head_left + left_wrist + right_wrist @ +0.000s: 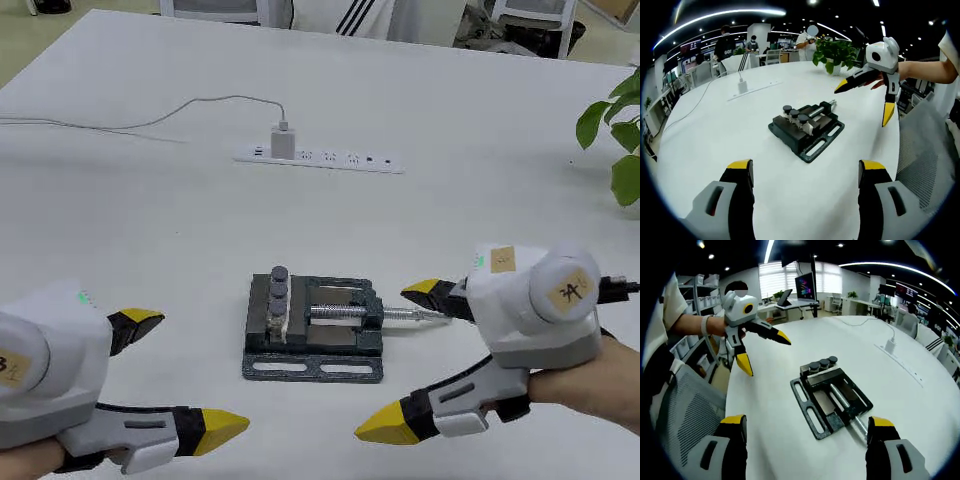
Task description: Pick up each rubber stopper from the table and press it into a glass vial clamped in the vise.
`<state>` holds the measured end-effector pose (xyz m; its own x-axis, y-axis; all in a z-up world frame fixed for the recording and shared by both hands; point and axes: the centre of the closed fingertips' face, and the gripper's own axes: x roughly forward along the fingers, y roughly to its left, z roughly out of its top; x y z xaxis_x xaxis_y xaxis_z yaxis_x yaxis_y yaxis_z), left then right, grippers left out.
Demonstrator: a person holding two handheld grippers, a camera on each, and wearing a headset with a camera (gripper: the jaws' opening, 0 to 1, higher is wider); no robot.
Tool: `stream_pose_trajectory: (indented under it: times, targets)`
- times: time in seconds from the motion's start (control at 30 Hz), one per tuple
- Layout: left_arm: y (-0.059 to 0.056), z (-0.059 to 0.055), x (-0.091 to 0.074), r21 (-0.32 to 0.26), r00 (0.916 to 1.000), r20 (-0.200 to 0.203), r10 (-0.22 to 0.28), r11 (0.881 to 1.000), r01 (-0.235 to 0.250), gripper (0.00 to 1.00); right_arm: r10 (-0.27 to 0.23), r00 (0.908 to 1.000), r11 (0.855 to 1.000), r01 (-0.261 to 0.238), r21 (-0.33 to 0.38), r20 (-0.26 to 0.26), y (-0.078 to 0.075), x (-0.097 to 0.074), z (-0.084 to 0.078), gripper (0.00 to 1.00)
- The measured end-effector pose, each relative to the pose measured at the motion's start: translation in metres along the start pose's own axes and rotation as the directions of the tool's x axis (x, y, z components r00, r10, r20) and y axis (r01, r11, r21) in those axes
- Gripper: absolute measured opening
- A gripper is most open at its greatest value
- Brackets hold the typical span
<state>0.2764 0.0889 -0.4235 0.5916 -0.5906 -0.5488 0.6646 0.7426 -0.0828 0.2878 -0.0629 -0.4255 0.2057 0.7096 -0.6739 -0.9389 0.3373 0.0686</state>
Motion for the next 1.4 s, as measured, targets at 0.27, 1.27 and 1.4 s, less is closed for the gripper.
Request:
stream_pose_trajectory:
  times: [0.27, 1.27, 1.4]
  targets:
    - [0.003, -0.006, -0.002, 0.002, 0.9998, 0.000, 0.022, 1.000, -0.022, 0.87, -0.039, 0.9992, 0.998, 0.039, 0.044, -0.004, -0.006, -0.012, -0.020, 0.99]
    - [0.013, -0.015, -0.012, 0.007, 0.9975, -0.048, 0.052, 0.999, -0.052, 0.99, -0.084, 0.9964, 0.991, 0.083, 0.105, 0.010, -0.005, -0.028, -0.033, 0.98]
    - [0.013, -0.017, -0.012, 0.009, 0.9974, -0.051, 0.051, 0.999, -0.051, 0.99, -0.081, 0.9967, 0.991, 0.079, 0.104, 0.007, -0.003, -0.027, -0.035, 0.98]
